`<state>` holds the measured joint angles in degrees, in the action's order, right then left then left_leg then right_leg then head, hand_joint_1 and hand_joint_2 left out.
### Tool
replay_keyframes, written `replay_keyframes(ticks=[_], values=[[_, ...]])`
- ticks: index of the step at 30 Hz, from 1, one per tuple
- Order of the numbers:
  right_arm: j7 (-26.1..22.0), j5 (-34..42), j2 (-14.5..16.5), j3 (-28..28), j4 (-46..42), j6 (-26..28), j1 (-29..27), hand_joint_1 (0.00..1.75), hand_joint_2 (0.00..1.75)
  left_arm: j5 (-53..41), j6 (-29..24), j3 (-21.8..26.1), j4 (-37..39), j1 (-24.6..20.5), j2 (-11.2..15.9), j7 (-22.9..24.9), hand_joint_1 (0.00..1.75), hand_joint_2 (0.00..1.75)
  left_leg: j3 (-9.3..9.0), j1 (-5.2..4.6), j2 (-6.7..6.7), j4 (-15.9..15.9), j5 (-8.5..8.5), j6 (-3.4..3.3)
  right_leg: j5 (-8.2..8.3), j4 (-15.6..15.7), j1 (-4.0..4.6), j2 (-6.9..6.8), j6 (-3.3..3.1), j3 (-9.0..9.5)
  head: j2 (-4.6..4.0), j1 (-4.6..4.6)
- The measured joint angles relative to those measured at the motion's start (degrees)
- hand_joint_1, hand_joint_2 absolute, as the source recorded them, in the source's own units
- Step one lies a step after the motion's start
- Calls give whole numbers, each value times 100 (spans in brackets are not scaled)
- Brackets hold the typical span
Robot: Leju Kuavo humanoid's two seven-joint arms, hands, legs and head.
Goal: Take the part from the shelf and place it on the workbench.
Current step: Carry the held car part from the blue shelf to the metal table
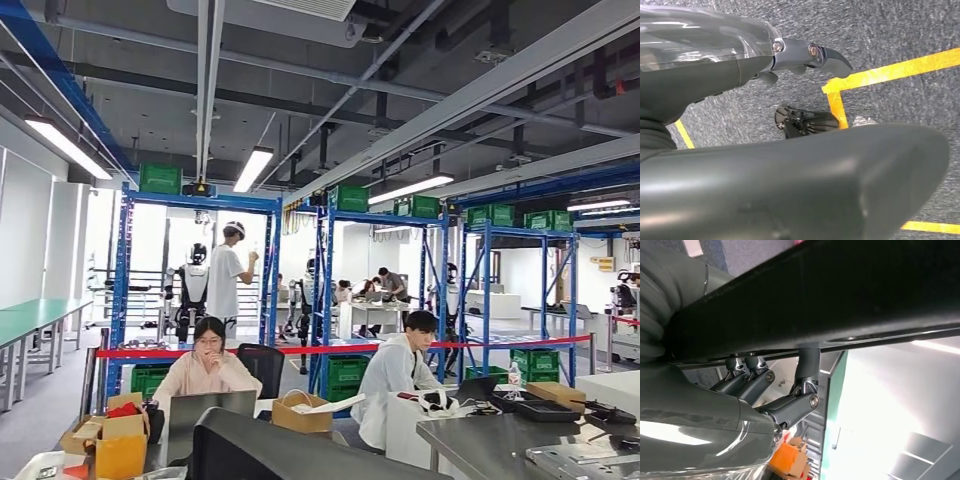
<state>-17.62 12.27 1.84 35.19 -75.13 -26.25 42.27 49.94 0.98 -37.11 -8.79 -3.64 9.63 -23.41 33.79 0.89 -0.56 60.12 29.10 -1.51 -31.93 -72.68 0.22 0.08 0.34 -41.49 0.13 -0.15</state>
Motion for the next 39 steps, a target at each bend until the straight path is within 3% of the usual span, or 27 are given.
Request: replay_keyframes(ticks=[2,3,7,9,12,13,14,16,18,19,22,24,25,27,28,29,30,32,33,34,36,39], values=[[0,1,0,-1,-1,0,15,175,175,6,-22,0,0,-7,-2,11,0,175,-102,-8,-18,-14,75,15,511,782,64,8,-92,255,0,1],[1,1,2,-1,-1,0,30,175,175,9,-32,0,0,-12,-3,22,0,175,-128,-1,-25,-26,99,33,634,1074,95,10,-127,367,2,0],[3,1,13,-4,-5,1,57,175,175,27,-64,-1,1,-7,-4,68,0,175,-158,12,-22,-83,149,141,582,1405,123,18,-174,523,3,-2],[0,4,27,-5,-9,2,58,175,175,36,-75,-3,1,-11,-4,83,0,175,-79,5,-10,143,280,179,576,1506,87,9,-198,630,1,-2],[-2,6,43,-2,2,1,42,175,175,47,-81,-4,1,-1,5,91,0,175,508,17,-3,1171,636,238,500,1536,69,-8,-238,755,0,-1],[-1,6,44,-1,7,1,29,175,175,50,-82,-5,1,10,8,92,0,175,684,24,-1,1394,645,259,468,1535,67,-6,-241,790,0,0],[-1,6,45,0,11,0,19,175,175,53,-82,-6,1,22,13,93,0,175,763,31,0,1414,543,276,435,1531,64,-1,-236,829,0,0],[-1,6,48,0,15,0,11,175,175,60,-80,-7,1,29,25,92,0,175,606,50,8,838,64,299,347,1512,53,8,-206,925,0,0],[-1,5,55,1,19,0,18,175,175,70,-75,-9,1,18,38,88,0,175,352,50,21,208,-243,281,254,1477,64,15,-149,986,0,-2],[1,4,60,2,21,0,21,175,175,79,-73,-10,1,11,42,86,0,175,287,42,25,49,-268,251,224,1464,71,17,-120,991,0,-2],[3,3,66,2,21,0,29,175,175,98,-69,-14,1,17,44,85,0,175,249,24,19,-16,-189,133,169,1451,67,18,-43,987,1,0],[0,5,68,1,15,0,39,175,175,99,-69,-15,1,22,51,83,0,175,195,37,17,-28,-153,62,35,1209,52,15,18,896,1,-1],[-1,5,68,0,13,0,41,175,175,99,-69,-15,1,17,56,81,0,175,161,42,18,-33,-129,32,-83,919,41,13,45,753,1,-1],[-2,6,64,0,20,0,28,175,175,101,-69,-16,1,8,65,81,0,175,99,38,17,-33,-72,1,-320,144,16,13,79,297,0,-2],[-1,6,63,0,26,0,11,175,175,102,-69,-16,1,10,68,81,0,175,65,35,16,-33,-40,0,-351,-135,8,13,88,90,0,-2],[-1,6,61,0,30,0,-3,175,175,102,-70,-17,1,14,71,81,0,175,25,34,12,-33,-6,3,-279,-232,5,13,90,-37,0,-2],[0,6,61,0,32,0,-13,175,175,103,-70,-18,1,17,72,81,0,175,-27,33,6,-33,31,9,-92,-101,4,13,83,-54,0,-2],[-2,7,61,-2,33,0,-14,175,175,105,-72,-25,1,17,73,80,0,175,-148,34,-6,-43,119,37,415,606,13,16,45,171,0,-1],[-4,7,61,-3,33,-1,-8,175,175,108,-72,-34,1,11,73,79,0,175,-195,33,-11,-53,157,59,585,938,29,17,19,300,2,-4],[-5,8,61,-4,33,-1,0,175,175,110,-73,-44,1,6,73,76,0,175,-219,33,-13,-64,183,86,646,1165,47,17,-9,396,4,-5],[-9,9,62,-5,33,-1,11,175,175,116,-73,-61,1,2,73,71,0,175,-227,34,-9,-100,204,142,587,1303,75,23,-61,453,9,-11],[-17,11,70,-9,10,0,13,175,175,125,-72,-73,1,-5,75,58,0,175,-195,34,9,4,310,201,548,1427,35,25,-144,552,8,-10]])
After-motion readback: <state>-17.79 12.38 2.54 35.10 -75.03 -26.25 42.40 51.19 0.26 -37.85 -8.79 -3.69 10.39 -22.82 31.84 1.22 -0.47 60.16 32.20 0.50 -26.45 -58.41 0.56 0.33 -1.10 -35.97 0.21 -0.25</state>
